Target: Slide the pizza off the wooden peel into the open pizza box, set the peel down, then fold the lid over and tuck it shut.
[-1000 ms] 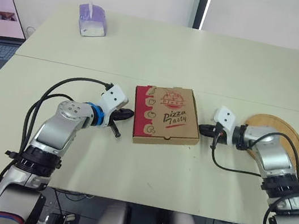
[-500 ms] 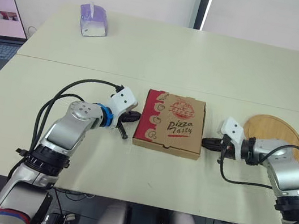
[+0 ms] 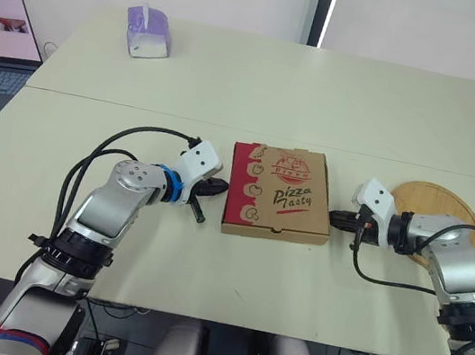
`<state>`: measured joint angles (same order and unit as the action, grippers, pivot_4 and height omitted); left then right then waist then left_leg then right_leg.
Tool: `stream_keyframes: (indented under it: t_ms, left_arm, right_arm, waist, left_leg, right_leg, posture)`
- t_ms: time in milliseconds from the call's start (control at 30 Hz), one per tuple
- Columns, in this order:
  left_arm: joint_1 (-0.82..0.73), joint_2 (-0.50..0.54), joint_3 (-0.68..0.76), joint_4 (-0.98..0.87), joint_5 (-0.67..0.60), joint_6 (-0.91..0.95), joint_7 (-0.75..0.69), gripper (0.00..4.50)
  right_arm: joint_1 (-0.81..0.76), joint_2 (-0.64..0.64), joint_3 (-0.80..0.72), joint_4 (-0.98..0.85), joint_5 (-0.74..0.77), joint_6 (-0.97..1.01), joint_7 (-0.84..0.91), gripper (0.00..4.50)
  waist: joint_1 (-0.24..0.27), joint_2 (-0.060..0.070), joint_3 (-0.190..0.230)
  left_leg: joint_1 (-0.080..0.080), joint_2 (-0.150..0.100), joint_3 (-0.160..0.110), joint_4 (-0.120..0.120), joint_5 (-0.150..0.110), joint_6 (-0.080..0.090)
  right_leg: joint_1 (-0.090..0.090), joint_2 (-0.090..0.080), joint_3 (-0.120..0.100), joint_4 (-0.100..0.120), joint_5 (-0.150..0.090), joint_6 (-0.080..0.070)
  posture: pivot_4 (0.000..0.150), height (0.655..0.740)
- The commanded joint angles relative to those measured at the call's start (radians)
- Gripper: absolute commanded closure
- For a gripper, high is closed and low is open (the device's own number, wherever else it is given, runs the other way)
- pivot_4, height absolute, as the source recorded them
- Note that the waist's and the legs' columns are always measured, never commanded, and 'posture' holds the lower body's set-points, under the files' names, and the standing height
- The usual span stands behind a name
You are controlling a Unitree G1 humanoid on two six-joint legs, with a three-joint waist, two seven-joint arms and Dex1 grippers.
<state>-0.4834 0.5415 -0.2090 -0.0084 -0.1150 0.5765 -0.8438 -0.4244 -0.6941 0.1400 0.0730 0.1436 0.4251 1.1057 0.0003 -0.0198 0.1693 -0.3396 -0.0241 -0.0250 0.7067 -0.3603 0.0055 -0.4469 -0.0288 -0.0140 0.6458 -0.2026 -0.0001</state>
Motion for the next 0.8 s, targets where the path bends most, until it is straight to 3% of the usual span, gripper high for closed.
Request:
stream_keyframes:
  t_ms: [33,400,633,700,800]
  left_arm:
    - [-0.001,-0.014,-0.019,-0.044,-0.009,-0.023,-0.016,4.5]
    - [-0.008,-0.013,-0.011,-0.019,-0.003,-0.037,-0.012,4.5]
    - [0.014,0.067,0.096,0.023,-0.016,-0.14,-0.016,4.5]
    - [0.025,0.093,0.175,0.041,-0.057,-0.204,-0.031,4.32]
    - [0.042,0.155,0.312,0.062,-0.157,-0.225,-0.101,3.57]
  right_arm:
    - [-0.037,0.019,0.005,-0.033,0.031,-0.017,0.021,4.4]
    - [-0.036,0.017,0.004,-0.029,0.024,-0.013,0.028,4.4]
    - [-0.034,-0.046,-0.059,0.015,0.002,-0.088,0.009,4.4]
    - [-0.039,-0.072,-0.108,0.029,0.035,-0.114,0.018,4.03]
    - [-0.065,-0.14,-0.201,0.016,0.114,-0.093,0.067,3.15]
  waist:
    - [0.0,0.0,0.0]
    - [0.0,0.0,0.0]
    - [0.0,0.0,0.0]
    - [0.0,0.0,0.0]
    - [-0.001,0.0,0.0]
  left_leg:
    - [0.0,0.0,0.0,0.0,0.0,0.0]
    - [0.0,0.0,0.0,0.0,0.0,0.0]
    - [0.0,0.0,0.0,0.0,0.0,0.0]
    - [0.0,0.0,0.0,0.0,0.0,0.0]
    - [0.0,0.0,0.0,0.0,0.0,0.0]
  right_leg:
    - [0.0,0.0,0.0,0.0,0.0,0.0]
    - [0.0,0.0,0.0,0.0,0.0,0.0]
    - [0.0,0.0,0.0,0.0,0.0,0.0]
    - [0.0,0.0,0.0,0.0,0.0,0.0]
    - [-0.001,0.0,0.0,0.0,0.0,0.0]
  posture:
    - [0.15,0.74]
    - [0.15,0.74]
    - [0.15,0.74]
    - [0.15,0.74]
    - [0.15,0.74]
